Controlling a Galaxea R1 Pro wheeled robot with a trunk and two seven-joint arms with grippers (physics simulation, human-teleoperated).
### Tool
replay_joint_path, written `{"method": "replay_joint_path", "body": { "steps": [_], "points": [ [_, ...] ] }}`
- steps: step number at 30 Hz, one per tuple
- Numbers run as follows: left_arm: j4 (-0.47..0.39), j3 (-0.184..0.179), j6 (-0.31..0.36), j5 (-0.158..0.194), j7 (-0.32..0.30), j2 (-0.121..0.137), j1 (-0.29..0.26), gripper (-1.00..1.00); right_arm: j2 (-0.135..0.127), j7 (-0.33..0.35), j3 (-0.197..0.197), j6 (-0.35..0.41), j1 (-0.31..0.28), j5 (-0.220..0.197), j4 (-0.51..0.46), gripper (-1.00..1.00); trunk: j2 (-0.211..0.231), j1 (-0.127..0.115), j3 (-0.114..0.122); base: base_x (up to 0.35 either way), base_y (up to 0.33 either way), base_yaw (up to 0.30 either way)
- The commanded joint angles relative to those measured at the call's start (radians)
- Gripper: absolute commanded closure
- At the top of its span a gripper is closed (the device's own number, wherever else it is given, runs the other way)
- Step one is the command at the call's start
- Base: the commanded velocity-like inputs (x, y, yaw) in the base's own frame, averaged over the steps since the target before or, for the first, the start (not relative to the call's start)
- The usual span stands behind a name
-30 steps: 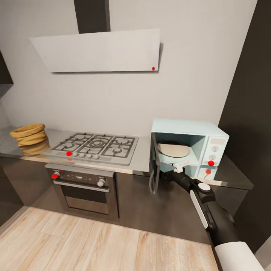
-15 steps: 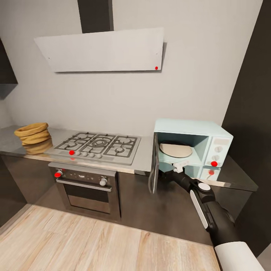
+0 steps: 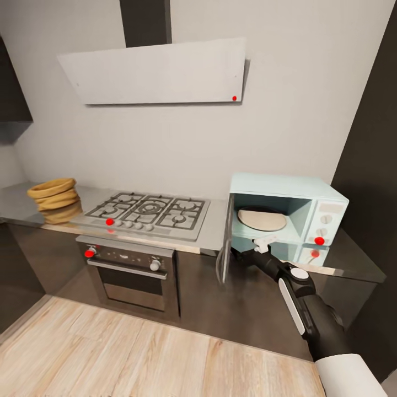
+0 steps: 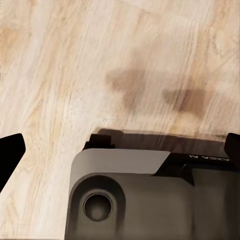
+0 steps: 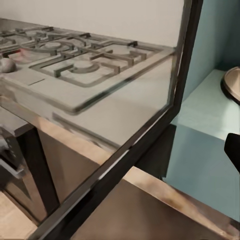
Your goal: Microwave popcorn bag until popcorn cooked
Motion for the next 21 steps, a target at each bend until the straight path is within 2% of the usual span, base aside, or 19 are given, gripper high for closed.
{"method": "replay_joint_path", "body": {
  "steps": [1,21],
  "points": [
    [0.001,0.005,-0.003,0.0,0.001,0.0,-0.001,-1.0,-0.001,0.002,0.0,0.007,0.0,-0.002,-0.001,-1.0,-0.001,0.0,-0.001,0.0,0.0,0.058],
    [0.001,0.005,-0.003,0.0,0.001,0.0,-0.001,-1.0,-0.001,0.002,0.0,0.007,0.0,-0.002,-0.001,-1.0,-0.001,0.0,-0.005,0.0,0.0,0.027]
  ]
}}
